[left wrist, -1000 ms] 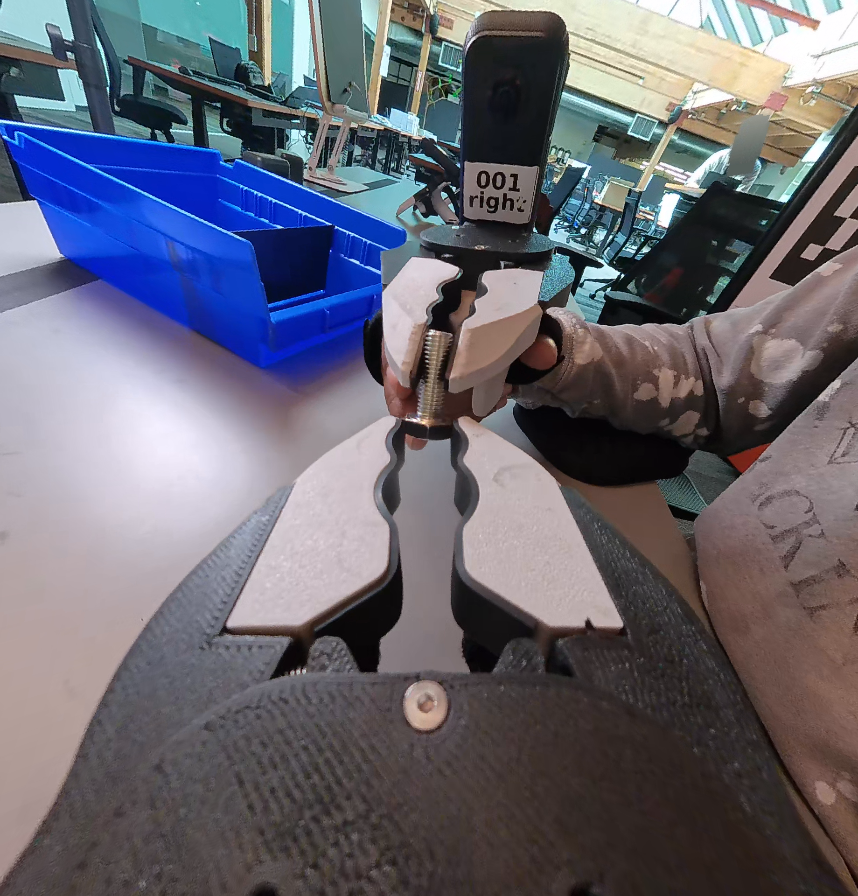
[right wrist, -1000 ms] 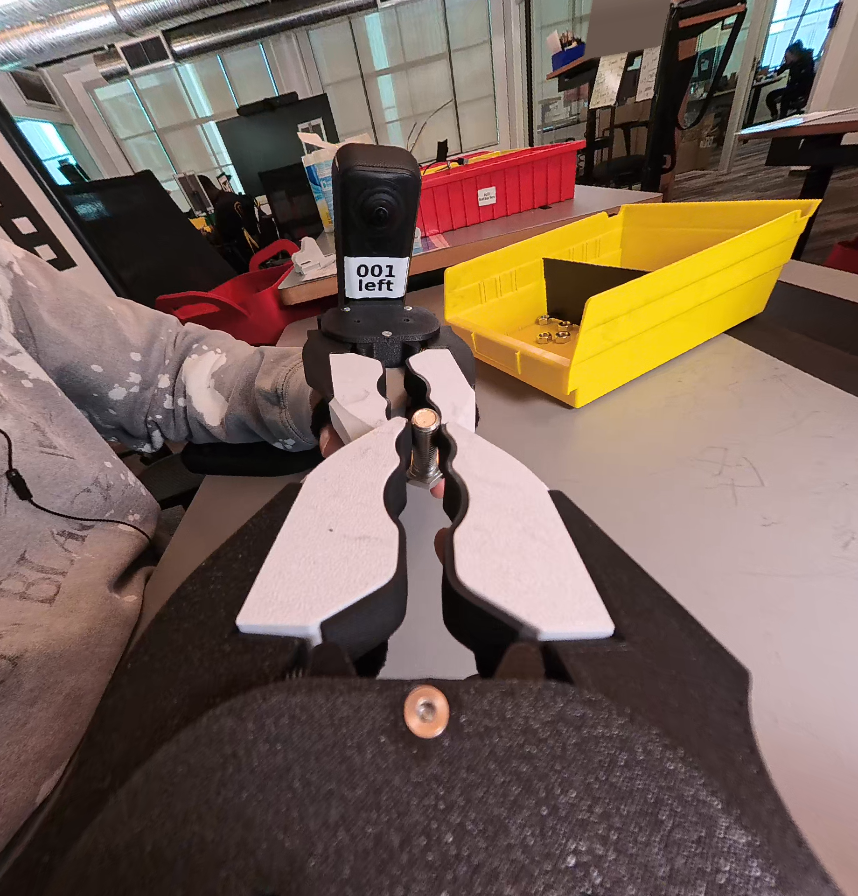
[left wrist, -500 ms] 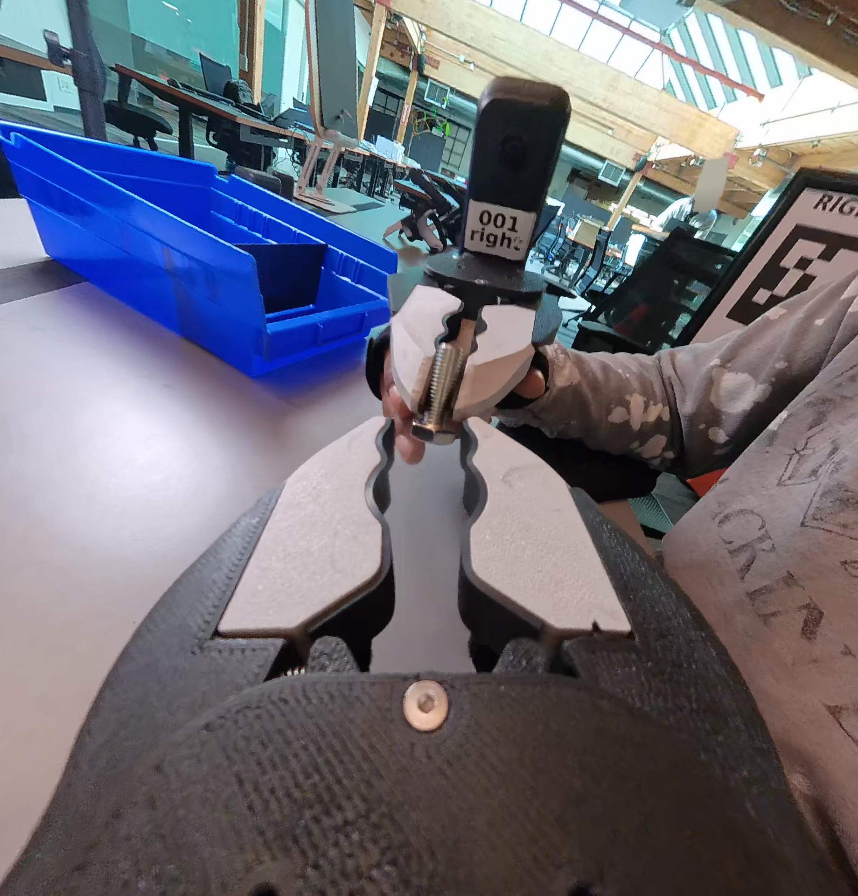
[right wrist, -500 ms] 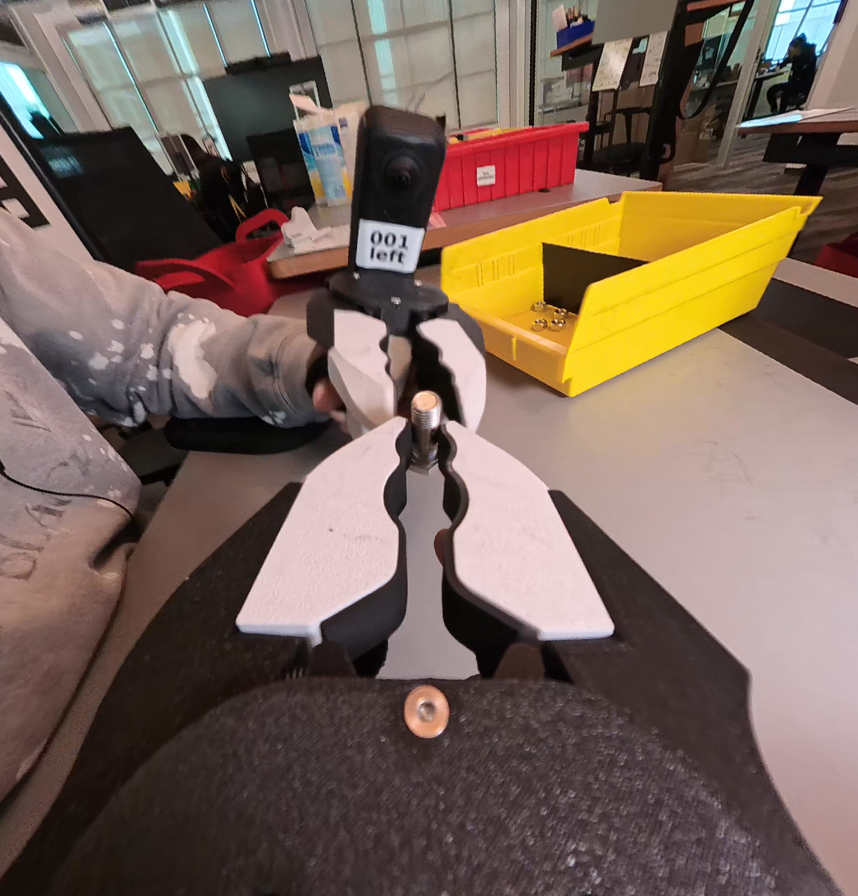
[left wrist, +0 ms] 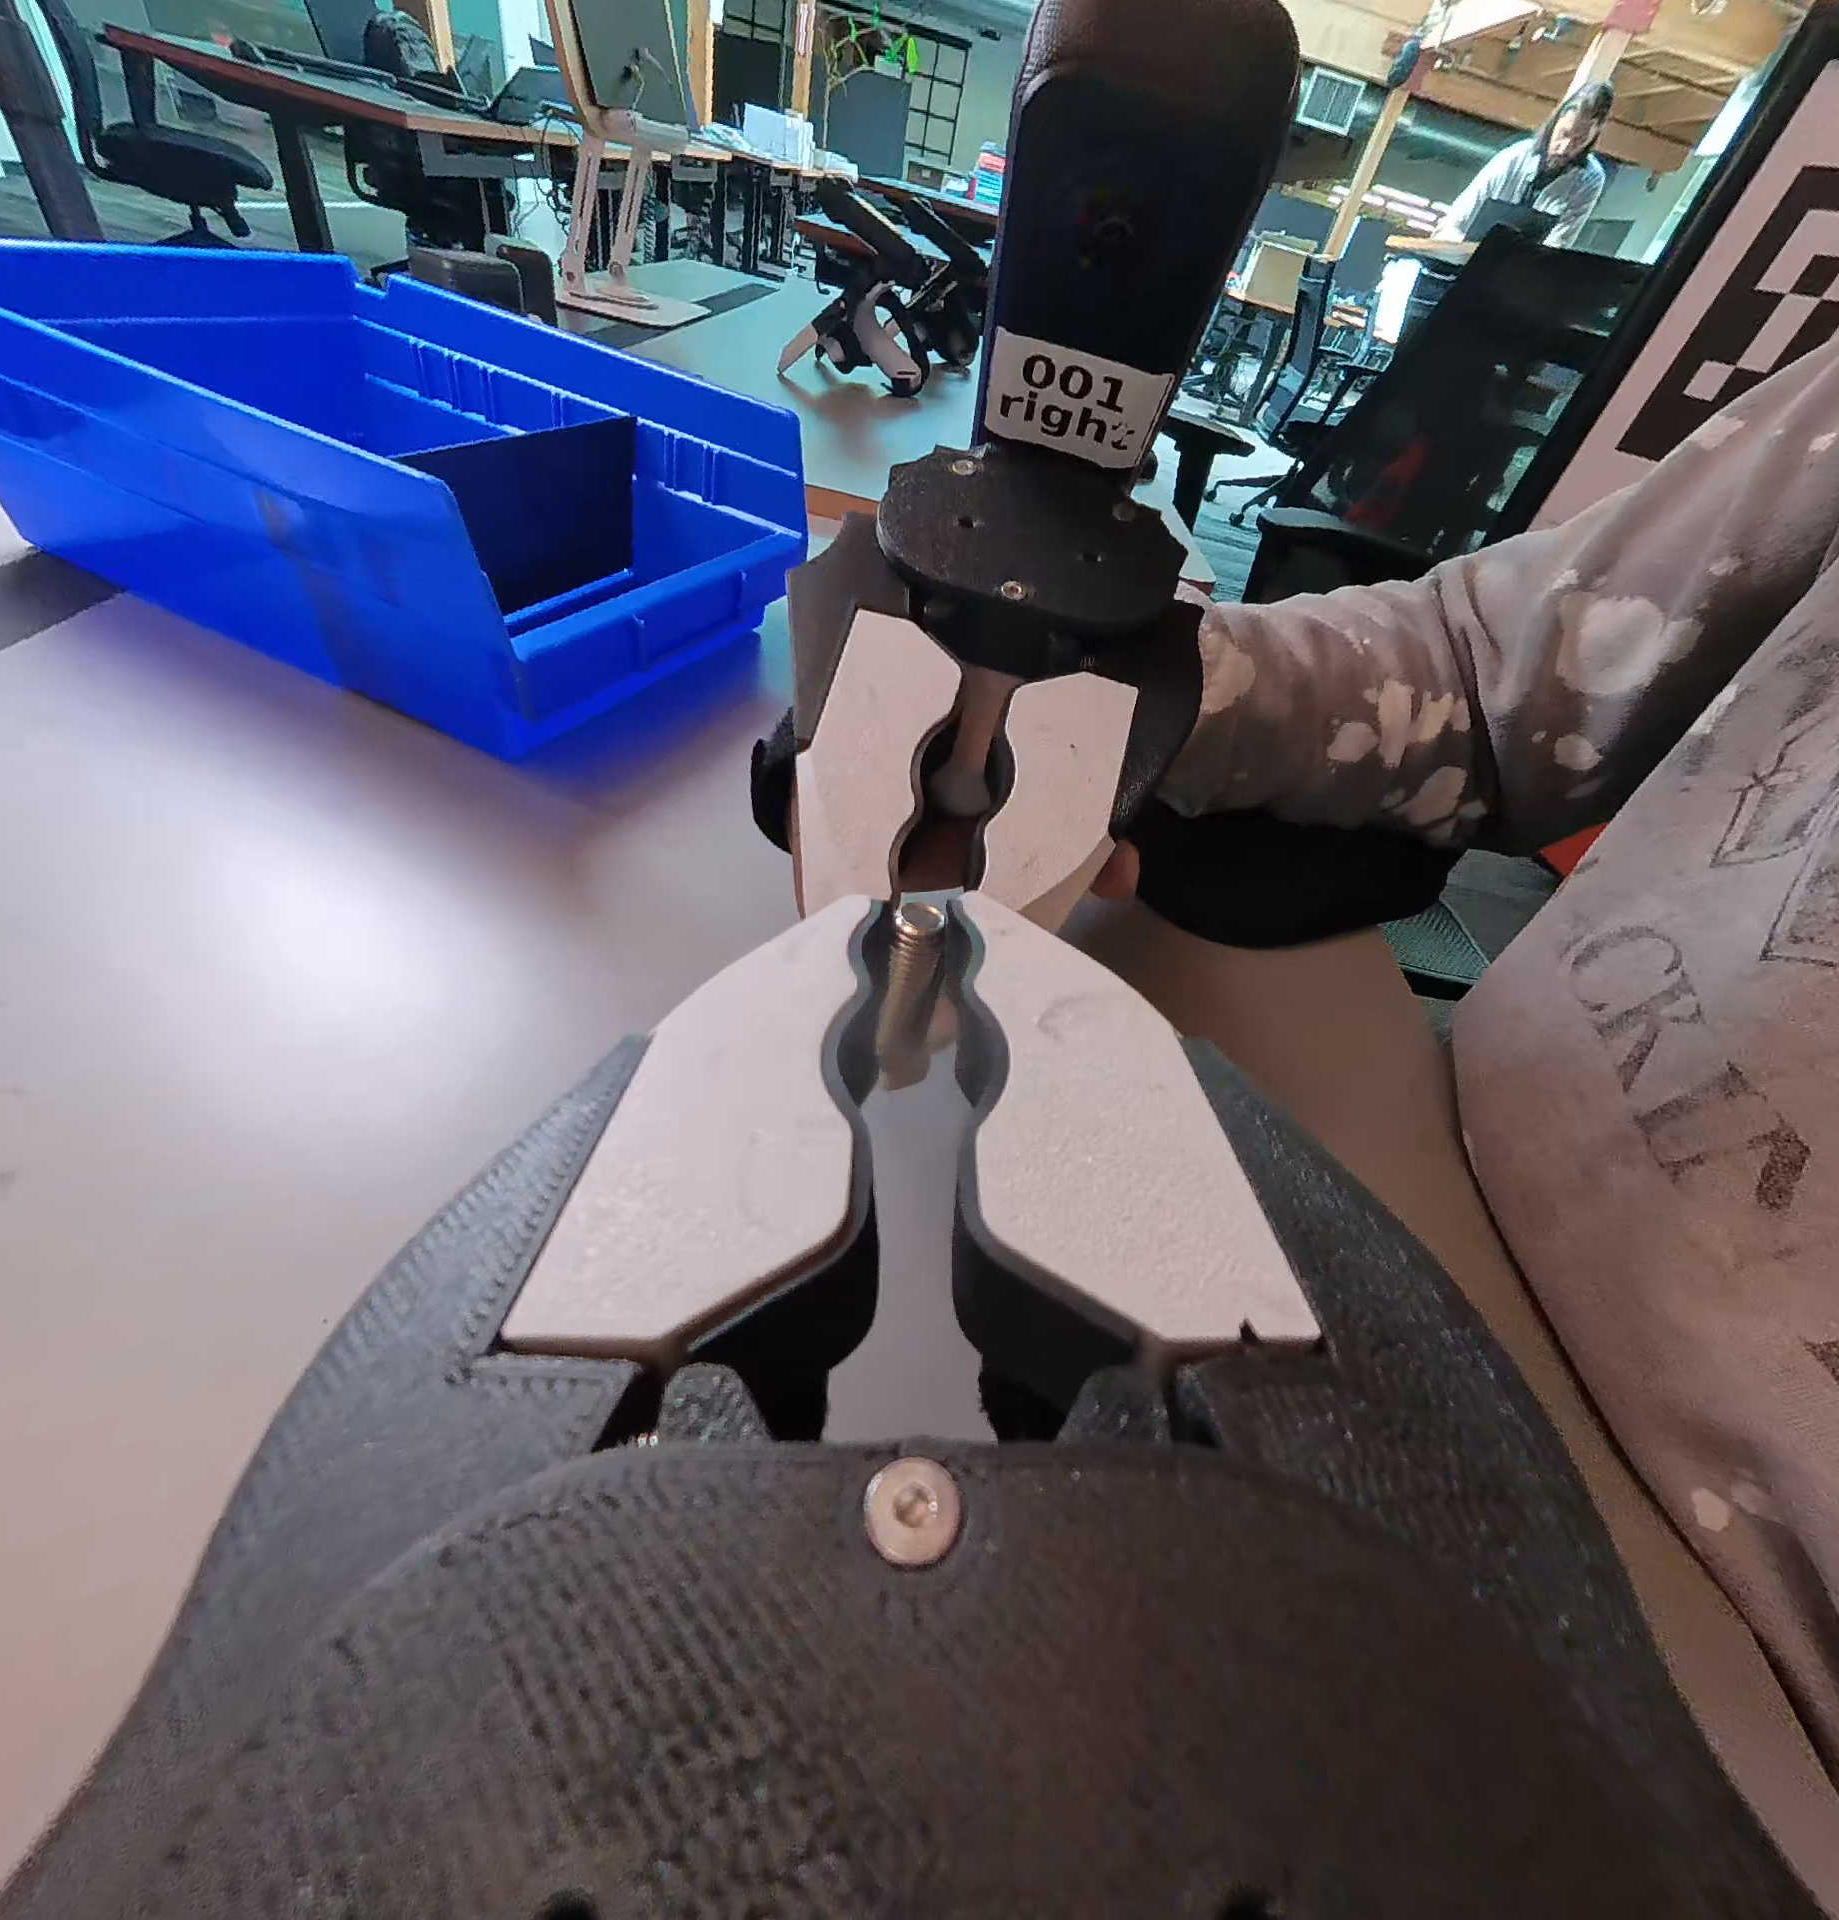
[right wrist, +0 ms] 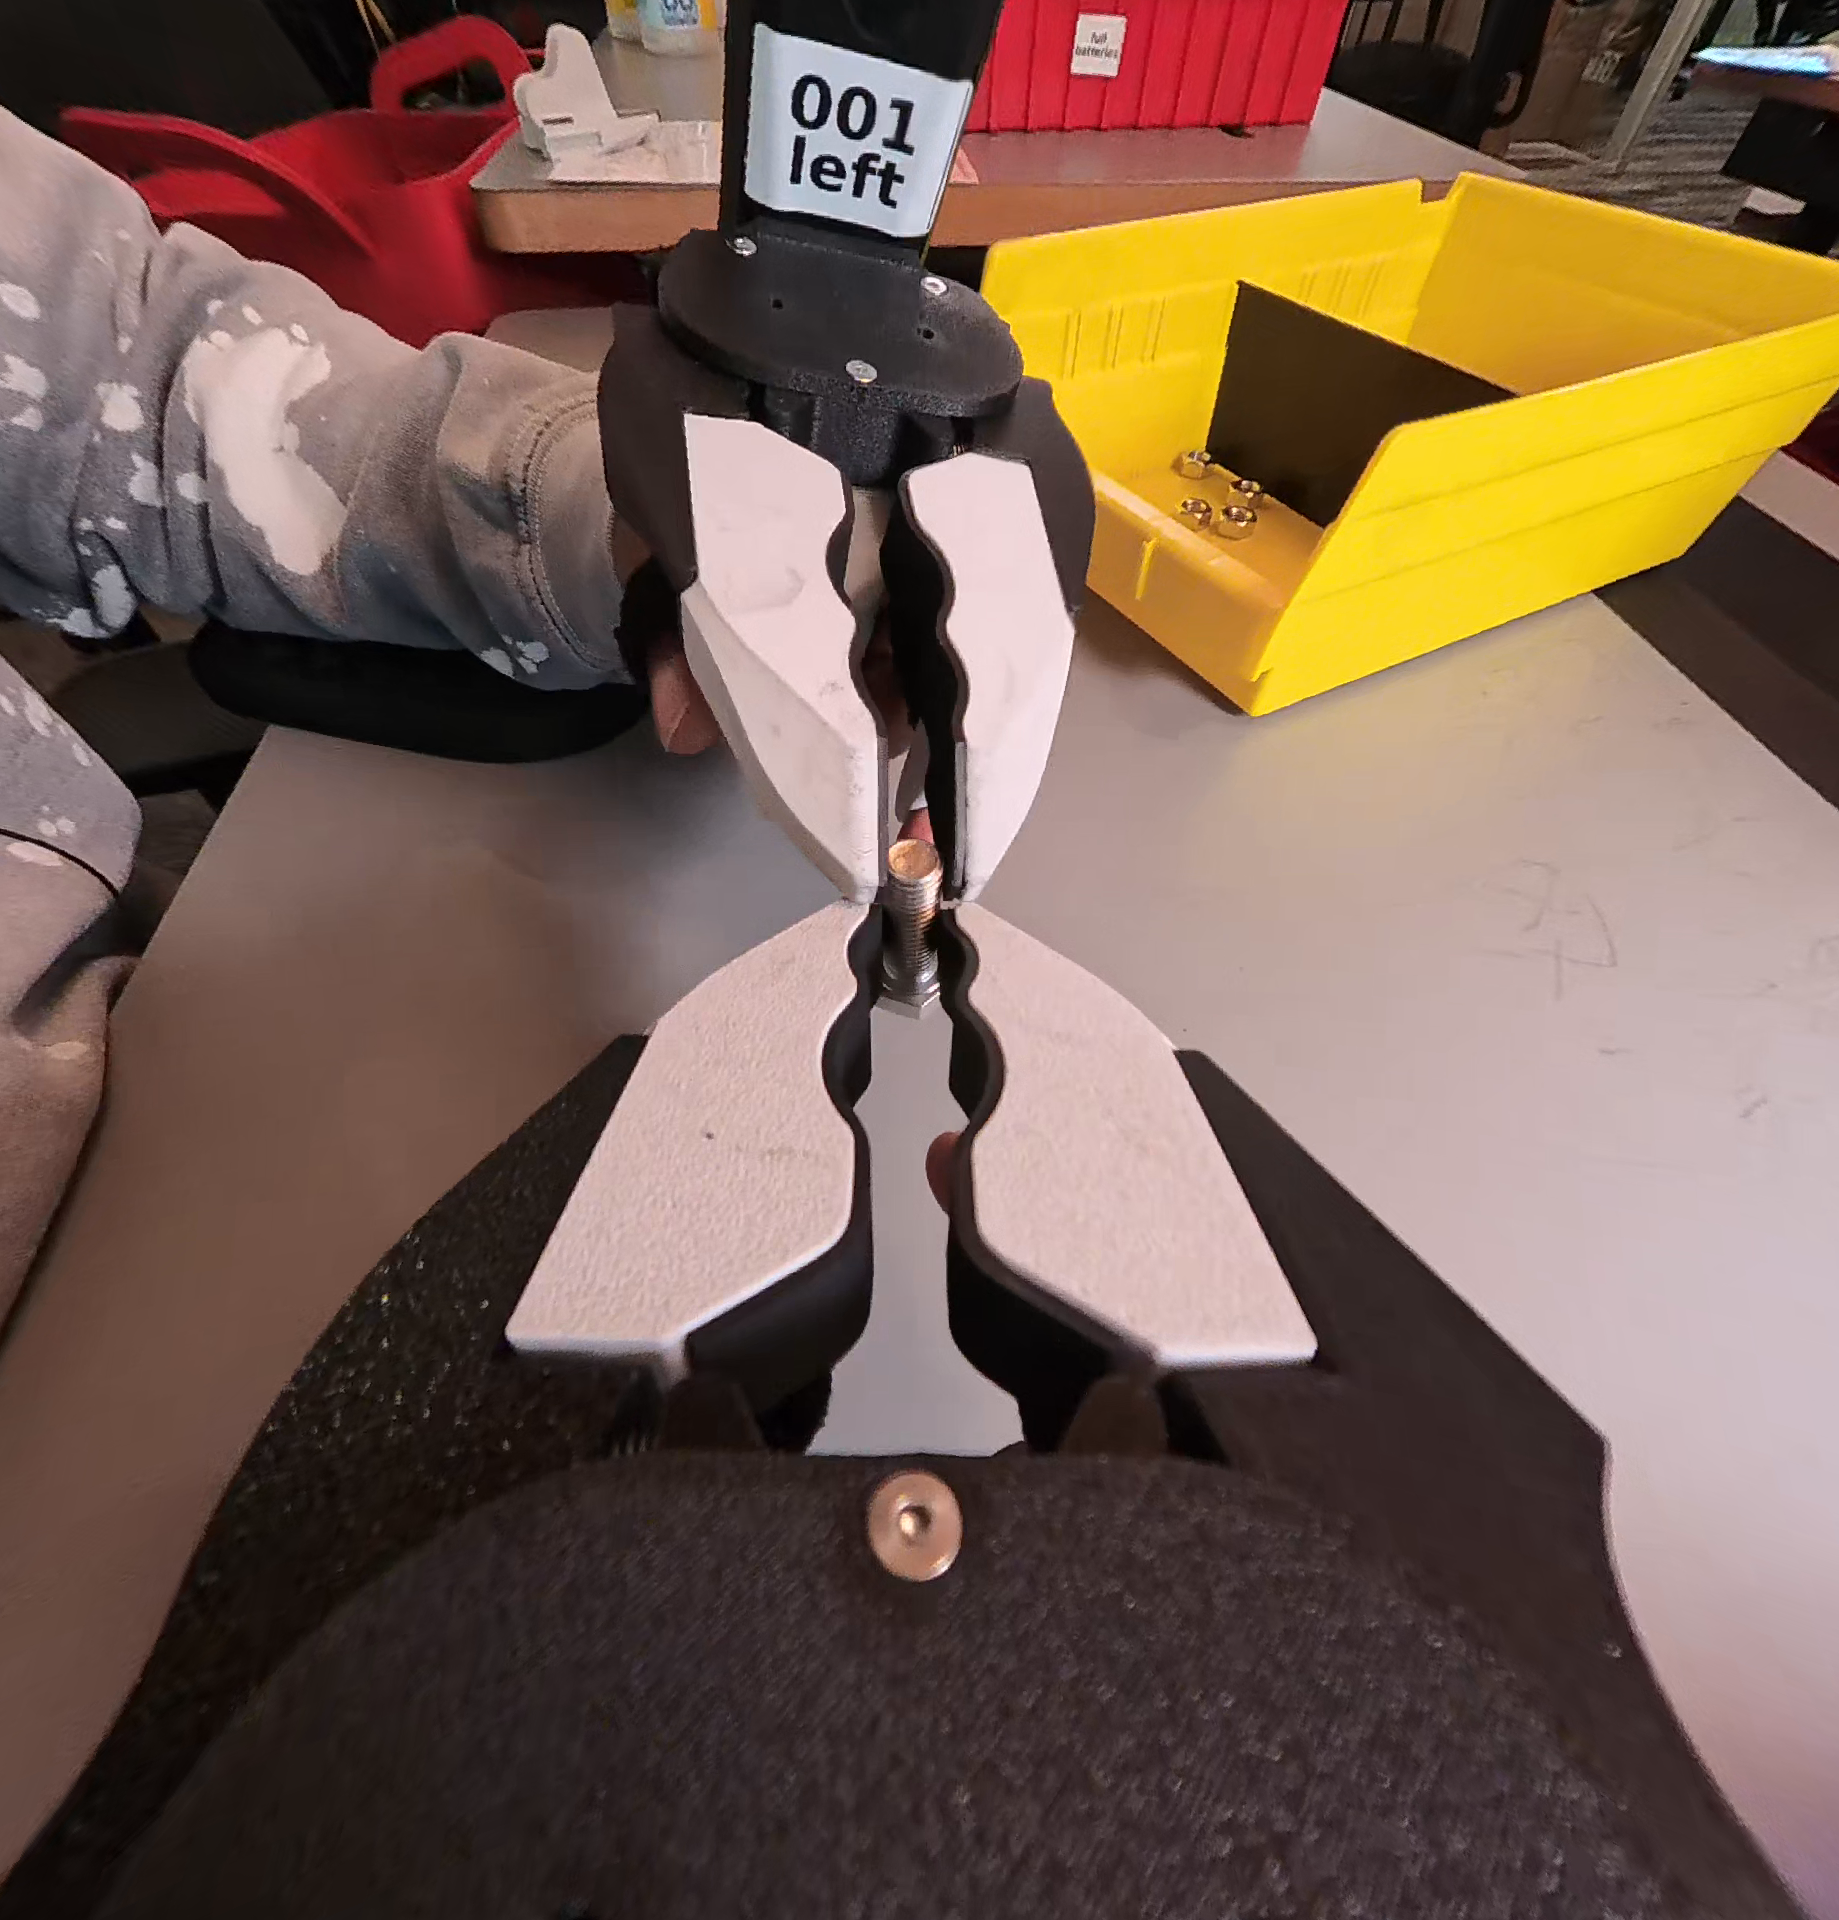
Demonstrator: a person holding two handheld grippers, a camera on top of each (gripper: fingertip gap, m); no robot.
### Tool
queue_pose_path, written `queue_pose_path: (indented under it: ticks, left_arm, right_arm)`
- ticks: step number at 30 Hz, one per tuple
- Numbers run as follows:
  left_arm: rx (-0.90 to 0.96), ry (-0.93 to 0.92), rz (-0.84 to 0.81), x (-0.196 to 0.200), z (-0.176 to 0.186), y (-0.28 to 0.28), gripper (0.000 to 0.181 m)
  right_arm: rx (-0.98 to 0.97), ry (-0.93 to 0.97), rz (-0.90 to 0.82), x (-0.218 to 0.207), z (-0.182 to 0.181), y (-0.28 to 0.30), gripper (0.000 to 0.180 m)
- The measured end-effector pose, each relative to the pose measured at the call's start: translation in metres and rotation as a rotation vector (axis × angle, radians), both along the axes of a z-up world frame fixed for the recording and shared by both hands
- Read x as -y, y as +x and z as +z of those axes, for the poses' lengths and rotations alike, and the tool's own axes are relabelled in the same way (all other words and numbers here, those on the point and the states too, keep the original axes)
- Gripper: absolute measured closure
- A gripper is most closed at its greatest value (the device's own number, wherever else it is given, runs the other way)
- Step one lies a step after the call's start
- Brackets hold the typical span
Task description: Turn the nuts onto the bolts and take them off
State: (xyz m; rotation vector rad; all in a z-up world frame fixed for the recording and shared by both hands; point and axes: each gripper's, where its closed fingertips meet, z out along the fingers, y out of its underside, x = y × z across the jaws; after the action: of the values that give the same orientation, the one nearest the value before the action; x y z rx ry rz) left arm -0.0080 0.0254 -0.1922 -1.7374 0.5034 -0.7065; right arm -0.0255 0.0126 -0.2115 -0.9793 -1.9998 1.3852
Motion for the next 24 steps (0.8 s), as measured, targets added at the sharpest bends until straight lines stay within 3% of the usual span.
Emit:
queue_pose_path:
  ticks: [5,11,24]
  left_arm:
    - [0.014,0.047,0.014,0.001,0.01,-0.004,0.171]
    - [0.148,0.074,0.032,0.002,0.027,-0.019,0.171]
    - [0.168,0.106,-0.07,0.013,0.034,-0.003,0.171]
  right_arm:
    - [-0.05,-0.049,-0.02,0.0,0.01,-0.002,0.17]
    - [-0.071,-0.055,-0.022,-0.002,0.008,-0.002,0.15]
    - [-0.134,-0.12,0.031,0.013,0.016,-0.001,0.161]
